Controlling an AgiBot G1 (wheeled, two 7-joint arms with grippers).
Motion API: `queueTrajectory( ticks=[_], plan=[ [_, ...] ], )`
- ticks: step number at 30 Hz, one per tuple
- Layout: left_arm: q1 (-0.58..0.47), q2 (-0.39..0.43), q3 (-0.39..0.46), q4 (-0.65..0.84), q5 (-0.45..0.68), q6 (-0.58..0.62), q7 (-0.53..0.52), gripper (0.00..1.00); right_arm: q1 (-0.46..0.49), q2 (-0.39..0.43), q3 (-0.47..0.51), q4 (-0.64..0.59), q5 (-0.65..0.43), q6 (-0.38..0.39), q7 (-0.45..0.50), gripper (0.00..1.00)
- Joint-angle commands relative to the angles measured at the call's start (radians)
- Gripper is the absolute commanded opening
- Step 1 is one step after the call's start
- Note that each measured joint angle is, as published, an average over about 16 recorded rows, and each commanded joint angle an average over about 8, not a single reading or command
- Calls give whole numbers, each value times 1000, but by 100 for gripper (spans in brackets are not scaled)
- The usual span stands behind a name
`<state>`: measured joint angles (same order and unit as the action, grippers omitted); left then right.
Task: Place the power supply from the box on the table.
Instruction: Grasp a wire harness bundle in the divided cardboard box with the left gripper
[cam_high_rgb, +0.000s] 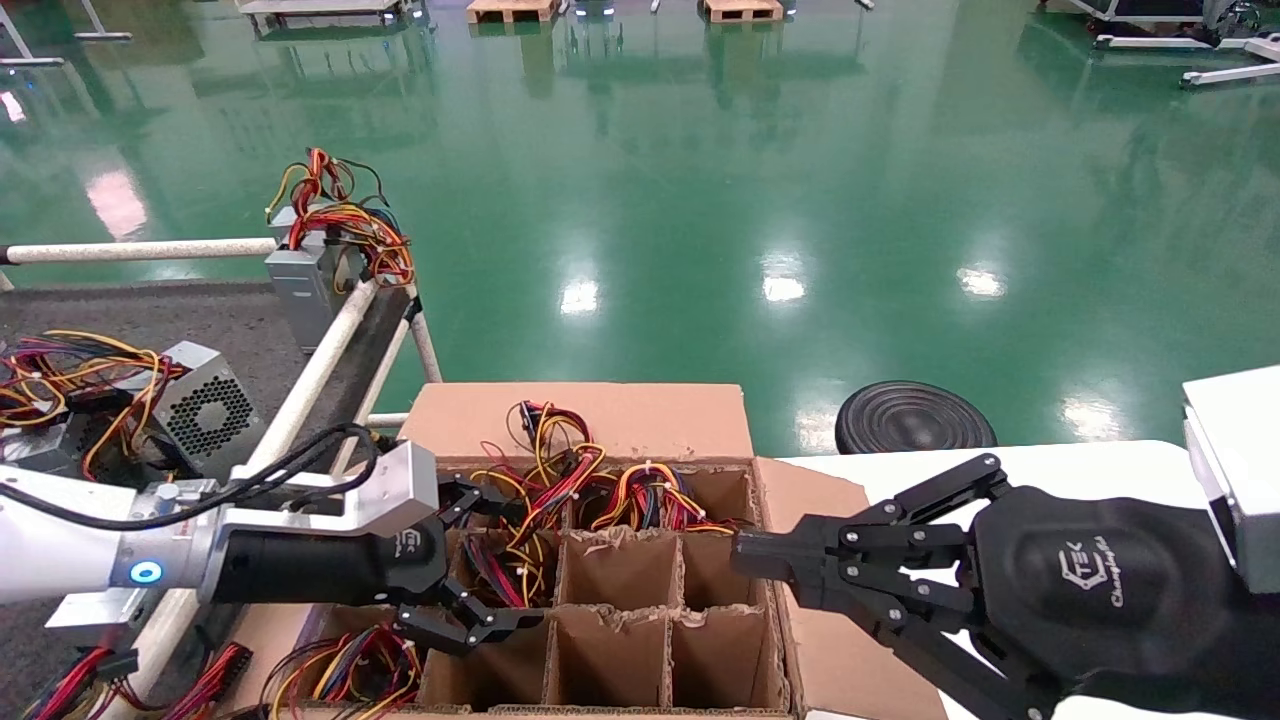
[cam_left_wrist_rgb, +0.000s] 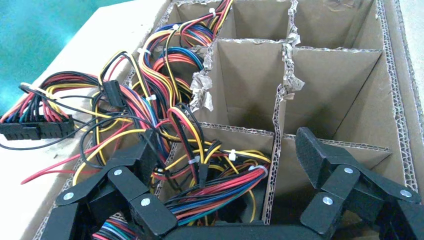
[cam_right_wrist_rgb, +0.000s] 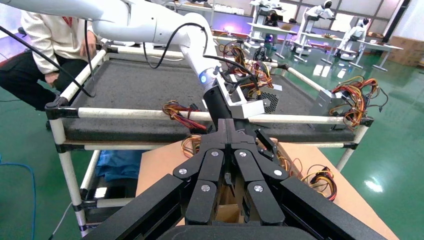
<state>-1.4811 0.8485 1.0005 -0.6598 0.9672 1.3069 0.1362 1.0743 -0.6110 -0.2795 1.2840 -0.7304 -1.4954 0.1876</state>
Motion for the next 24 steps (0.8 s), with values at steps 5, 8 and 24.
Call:
queueTrajectory(
  ticks=[5,8,24],
  plan=[
    [-2,18,10,44,-12,12,24,0,0,0,0,0,0,0,0,0],
    [-5,24,15,60,-14,17,35,0,0,0,0,0,0,0,0,0],
    [-28,40,30,121,-18,37,74,0,0,0,0,0,0,0,0,0]
  ],
)
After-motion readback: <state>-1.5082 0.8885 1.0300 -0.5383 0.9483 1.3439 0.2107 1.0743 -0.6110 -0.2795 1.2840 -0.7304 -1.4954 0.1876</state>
